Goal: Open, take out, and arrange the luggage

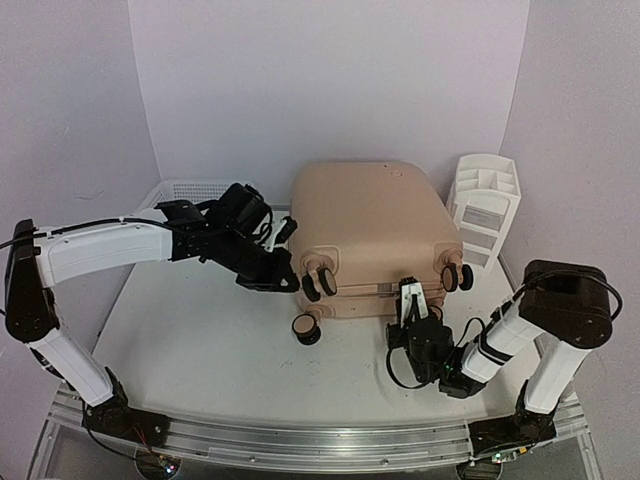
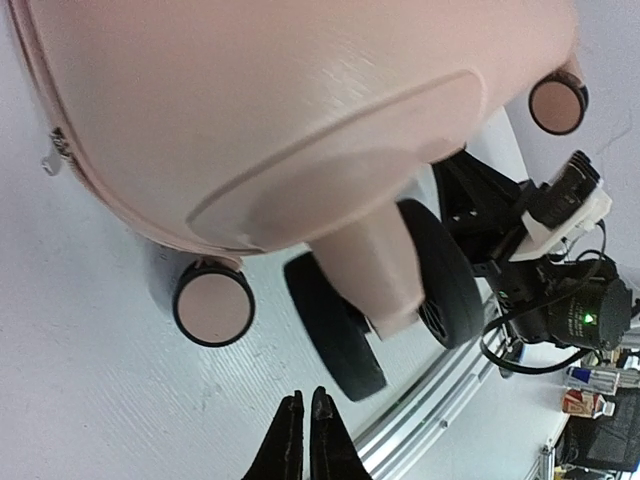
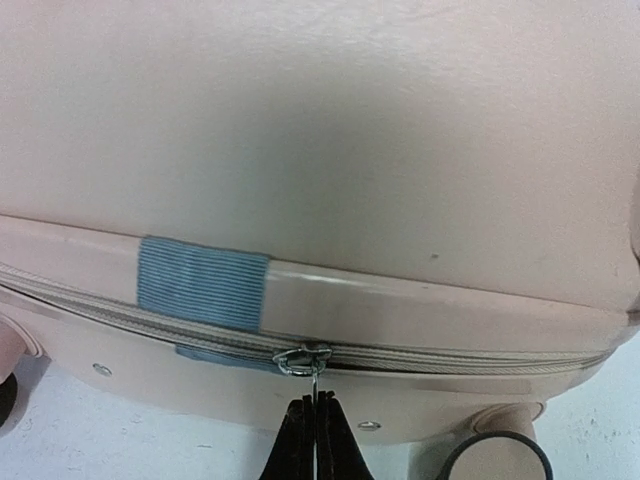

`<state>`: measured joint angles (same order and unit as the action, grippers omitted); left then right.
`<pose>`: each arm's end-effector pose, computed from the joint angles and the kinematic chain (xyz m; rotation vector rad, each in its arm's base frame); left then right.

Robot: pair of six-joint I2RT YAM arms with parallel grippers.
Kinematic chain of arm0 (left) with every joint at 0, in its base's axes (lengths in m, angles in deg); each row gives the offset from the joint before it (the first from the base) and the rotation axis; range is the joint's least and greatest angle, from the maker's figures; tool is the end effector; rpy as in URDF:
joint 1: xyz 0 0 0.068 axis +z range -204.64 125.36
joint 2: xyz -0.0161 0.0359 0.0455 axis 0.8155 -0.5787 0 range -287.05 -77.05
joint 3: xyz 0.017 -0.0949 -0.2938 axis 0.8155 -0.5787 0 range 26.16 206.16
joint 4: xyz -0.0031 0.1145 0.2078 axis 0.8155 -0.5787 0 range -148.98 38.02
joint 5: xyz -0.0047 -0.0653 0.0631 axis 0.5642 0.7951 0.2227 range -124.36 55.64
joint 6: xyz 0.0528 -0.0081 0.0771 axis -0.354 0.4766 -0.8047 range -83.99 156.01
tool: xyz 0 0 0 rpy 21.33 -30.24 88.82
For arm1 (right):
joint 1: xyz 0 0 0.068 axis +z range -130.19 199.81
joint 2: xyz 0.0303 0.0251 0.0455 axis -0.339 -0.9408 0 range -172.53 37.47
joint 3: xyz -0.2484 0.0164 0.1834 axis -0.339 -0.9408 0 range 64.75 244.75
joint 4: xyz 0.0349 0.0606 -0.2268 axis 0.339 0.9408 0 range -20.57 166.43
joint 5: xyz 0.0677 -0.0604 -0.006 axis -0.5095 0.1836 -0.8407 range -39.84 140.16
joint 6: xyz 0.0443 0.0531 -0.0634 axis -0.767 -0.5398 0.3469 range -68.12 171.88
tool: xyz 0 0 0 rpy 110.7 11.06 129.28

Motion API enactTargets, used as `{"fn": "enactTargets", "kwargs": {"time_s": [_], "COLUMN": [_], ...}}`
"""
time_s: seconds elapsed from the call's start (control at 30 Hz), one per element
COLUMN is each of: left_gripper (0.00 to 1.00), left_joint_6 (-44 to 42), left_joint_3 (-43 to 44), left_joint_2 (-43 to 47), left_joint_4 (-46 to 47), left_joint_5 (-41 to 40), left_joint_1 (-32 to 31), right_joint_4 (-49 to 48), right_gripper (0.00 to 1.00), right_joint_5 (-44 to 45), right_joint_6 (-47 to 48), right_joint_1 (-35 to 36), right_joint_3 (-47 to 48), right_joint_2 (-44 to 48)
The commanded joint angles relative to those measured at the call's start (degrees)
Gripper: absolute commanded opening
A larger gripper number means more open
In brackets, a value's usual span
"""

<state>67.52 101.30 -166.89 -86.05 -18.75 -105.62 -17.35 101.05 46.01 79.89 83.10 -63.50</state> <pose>0.2018 -0.2852 0.3005 0.5769 2.5620 -0.9208 0.2026 0.2204 0.2092 -0.0001 1.5303 0.2535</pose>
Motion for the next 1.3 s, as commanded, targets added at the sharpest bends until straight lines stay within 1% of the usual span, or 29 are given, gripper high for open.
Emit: {"fn": "enactTargets", "kwargs": {"time_s": [0.0, 0.03, 0.07, 0.1, 0.2, 0.23, 0.27, 0.3, 0.43, 0.5, 0.63, 0.7, 0.83, 0.93, 1.03, 1.13, 1.27], "left_gripper": [0.05, 0.06, 0.09, 0.15, 0.74, 0.88, 0.98, 0.99, 1.0, 1.0, 1.0, 1.0, 1.0, 0.99, 1.0, 1.0, 1.0], "left_joint_6": [-0.66, -0.58, -0.5, -0.59, 0.44, 0.68, 1.22, 1.48, 5.16, 6.98, 10.04, 10.69, 12.24, 16.46, 20.57, 22.38, 25.29], "left_joint_3": [-0.25, -0.28, -0.33, -0.34, -0.31, 0.07, 0.61, 1.15, 3.74, 4.93, 7.14, 7.51, 4.39, 2.72, 4.89, 7.28, 9.86], "left_joint_2": [2.63, 2.77, 2.87, 3.02, 3.81, 3.77, 3.48, 3.02, 0.55, -0.82, -3.32, -2.7, 1.46, 2.06, -0.8, -3.55, -7.74], "left_joint_4": [0.27, 0.17, 0.2, 0.22, 0.3, 0.25, 0.29, 0.31, 0.3, 0.33, 0.49, 0.68, 4.05, 7.5, 7.79, 7.78, 7.7], "left_joint_5": [-4.07, -4.12, -4.06, -3.98, -4.95, -5.96, -7.64, -9.61, -18.99, -22.34, -24.08, -24.96, -28.97, -29.6, -31.04, -37.23, -40.09], "left_joint_1": [1.58, 1.59, 1.59, 1.52, 1.16, 0.57, -0.51, -1.83, -7.19, -9.37, -11.25, -12.17, -15.05, -17.11, -19.25, -22.36, -22.93], "right_joint_4": [2.28, 3.11, 4.15, 5.52, 11.67, 13.31, 14.63, 15.7, 17.96, 19.7, 23.31, 24.13, 24.47, 24.07, 23.77, 23.77, 23.64], "right_gripper": [0.0, 0.0, 0.0, 0.0, 0.0, 0.0, 0.0, 0.0, 0.0, 0.0, 0.0, 0.0, 0.0, 0.0, 0.0, 0.0, 0.0], "right_joint_5": [2.86, 2.75, 2.34, 1.53, -1.14, -2.07, -2.57, -3.27, -5.74, -6.86, -8.09, -8.85, -11.14, -12.17, -12.25, -12.74, -13.81], "right_joint_6": [-3.13, -3.43, -3.8, -4.33, -6.72, -7.24, -7.68, -7.9, -7.91, -8.34, -9.43, -9.92, -10.19, -10.14, -9.89, -9.44, -9.19], "right_joint_1": [-2.13, -2.33, -2.86, -3.4, -4.98, -5.46, -5.8, -5.96, -6.13, -6.13, -6.13, -6.15, -6.11, -6.13, -6.15, -6.17, -6.15], "right_joint_3": [-3.21, -3.98, -4.7, -5.26, -5.84, -5.94, -5.89, -5.87, -5.49, -4.92, -3.5, -3.12, -2.39, -2.2, -2.18, -2.48, -3.11], "right_joint_2": [6.05, 7.38, 8.76, 10.22, 14.63, 15.68, 16.78, 17.12, 18.31, 18.59, 18.69, 18.54, 17.42, 16.57, 16.54, 17.21, 17.73]}}
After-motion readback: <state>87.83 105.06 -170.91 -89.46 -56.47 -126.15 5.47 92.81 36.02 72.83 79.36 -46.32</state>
